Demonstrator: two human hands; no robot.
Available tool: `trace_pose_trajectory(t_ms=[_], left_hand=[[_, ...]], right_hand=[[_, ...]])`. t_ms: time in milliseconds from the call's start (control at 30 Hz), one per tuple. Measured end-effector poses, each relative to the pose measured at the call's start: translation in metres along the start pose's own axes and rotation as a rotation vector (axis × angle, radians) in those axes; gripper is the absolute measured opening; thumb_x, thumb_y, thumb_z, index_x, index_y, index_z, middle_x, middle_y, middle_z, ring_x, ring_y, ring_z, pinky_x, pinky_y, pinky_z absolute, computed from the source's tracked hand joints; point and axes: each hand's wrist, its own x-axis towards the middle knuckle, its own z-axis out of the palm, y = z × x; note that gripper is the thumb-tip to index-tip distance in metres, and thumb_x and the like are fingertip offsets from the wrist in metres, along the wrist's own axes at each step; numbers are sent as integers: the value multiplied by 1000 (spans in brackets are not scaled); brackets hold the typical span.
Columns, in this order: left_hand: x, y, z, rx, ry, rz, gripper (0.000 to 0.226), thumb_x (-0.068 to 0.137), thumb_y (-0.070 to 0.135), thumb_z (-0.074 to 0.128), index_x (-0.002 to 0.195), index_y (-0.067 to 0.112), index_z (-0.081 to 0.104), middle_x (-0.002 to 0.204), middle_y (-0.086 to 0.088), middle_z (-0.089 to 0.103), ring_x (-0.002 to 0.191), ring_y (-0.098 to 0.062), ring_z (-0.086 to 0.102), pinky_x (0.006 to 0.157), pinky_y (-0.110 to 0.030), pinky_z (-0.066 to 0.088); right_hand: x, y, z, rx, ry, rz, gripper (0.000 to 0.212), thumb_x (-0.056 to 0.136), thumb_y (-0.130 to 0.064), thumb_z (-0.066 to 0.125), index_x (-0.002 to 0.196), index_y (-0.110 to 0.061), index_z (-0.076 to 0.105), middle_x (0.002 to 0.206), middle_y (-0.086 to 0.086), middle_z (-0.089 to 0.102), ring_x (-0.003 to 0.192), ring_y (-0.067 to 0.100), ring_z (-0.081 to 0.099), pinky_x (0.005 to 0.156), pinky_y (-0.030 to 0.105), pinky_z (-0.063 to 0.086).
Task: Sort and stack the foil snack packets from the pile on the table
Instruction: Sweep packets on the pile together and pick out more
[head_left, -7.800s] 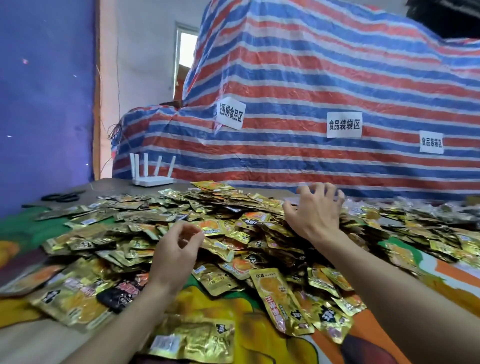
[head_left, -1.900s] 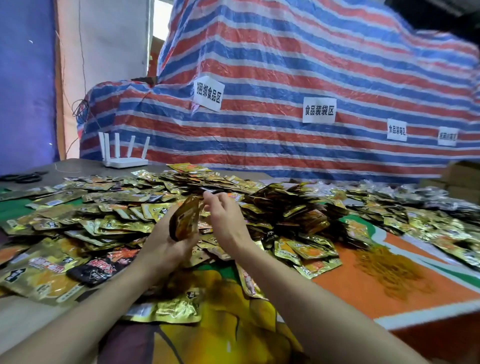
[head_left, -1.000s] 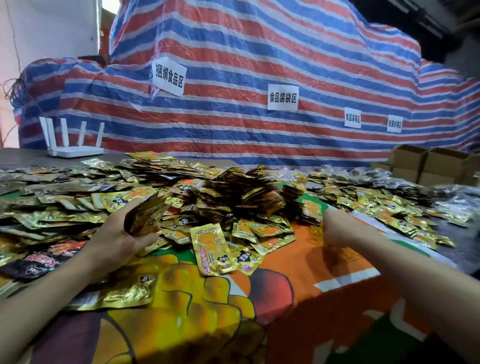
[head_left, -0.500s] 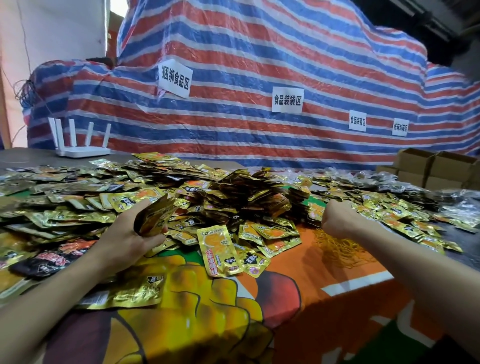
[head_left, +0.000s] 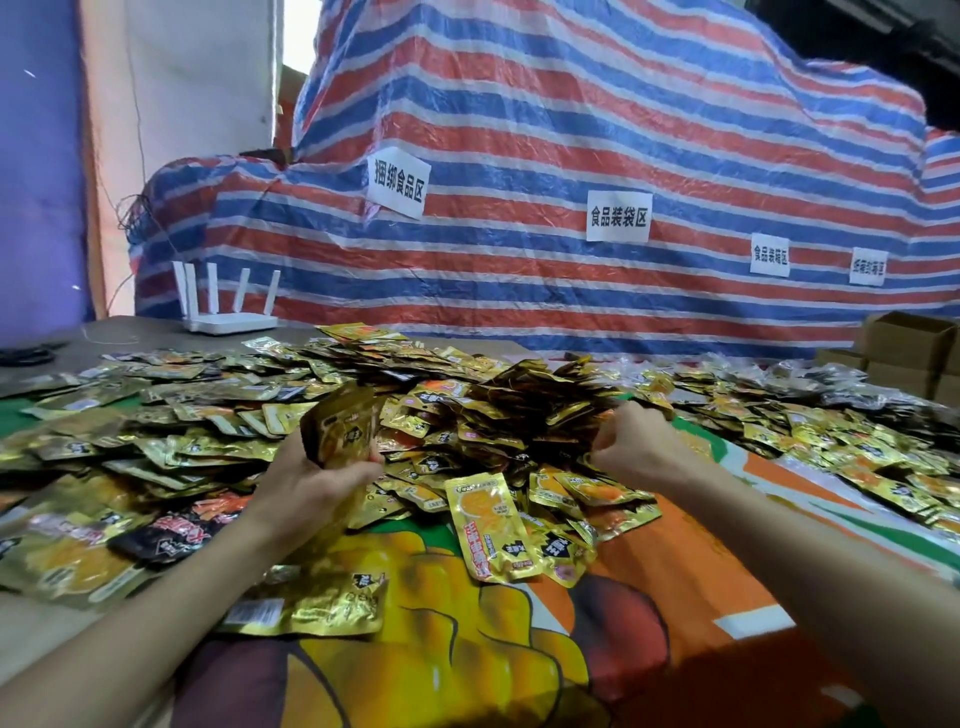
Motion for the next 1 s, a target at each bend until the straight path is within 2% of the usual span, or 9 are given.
trace_pose_trajectory(t_ms=[100,233,333,467,633,733,833,933,1000], left_hand=[[0,1,0,-148,29,-91,38,62,18,72,99,6,71,97,-23,71,98,-42,67,92,-55,53],[1,4,-2,-252,29,-248,39,69,6,78,107,8,71,99,-17,75,102,-42,67,86,-47,54],[1,8,-8,-331,85,-400,40,59,20,76,96,5,76,98,-21,75,98,-42,68,96,-52,51],[5,9,-17,-396,170,-438,12,69,21,75,70,12,81,94,-18,76,99,-42,69,102,-54,48],[9,-2,-26,-408,174,-470,20,61,17,77,77,6,81,93,-19,76,79,-33,74,86,-45,57],[11,-7,-33,-459,114,-519,26,59,17,78,82,6,81,89,-17,75,73,-31,71,84,-44,56],[12,-7,-41,-650,-74,-542,23,68,10,76,90,5,80,91,-16,73,81,-33,72,86,-46,58],[10,-6,-44,-826,-236,-477,27,68,6,79,95,4,78,92,-14,71,84,-32,71,86,-46,57],[9,-4,-44,-906,-287,-432,28,70,4,77,98,3,76,92,-13,68,84,-31,69,86,-48,56]], right_hand=[[-2,-57,19,186,-38,-141,16,88,-5,61,87,-12,76,88,6,73,77,14,67,63,25,56],[-1,-126,38,422,-86,-282,15,89,-14,66,95,-12,80,92,6,76,84,18,71,79,37,62],[2,-161,47,687,-153,-329,10,90,-13,72,94,-10,79,86,6,75,72,12,68,66,30,60],[8,-177,66,976,-183,-321,4,88,-13,77,91,-11,77,73,-6,72,59,-3,66,50,10,45],[8,-169,103,1124,-142,-332,8,80,-22,85,84,-17,82,71,-5,75,62,1,66,56,17,48],[11,-164,107,1152,-317,-313,6,82,-15,82,85,-11,80,71,1,75,61,7,65,57,19,50],[14,-156,102,1269,-545,-250,6,89,-8,75,84,-7,77,72,4,69,63,10,62,60,20,52],[15,-148,92,1543,-830,-223,10,83,-9,67,75,-7,73,84,8,66,76,17,61,75,26,51],[15,-145,86,1721,-906,-259,5,69,-13,65,68,-9,69,84,9,66,86,23,62,91,33,48]])
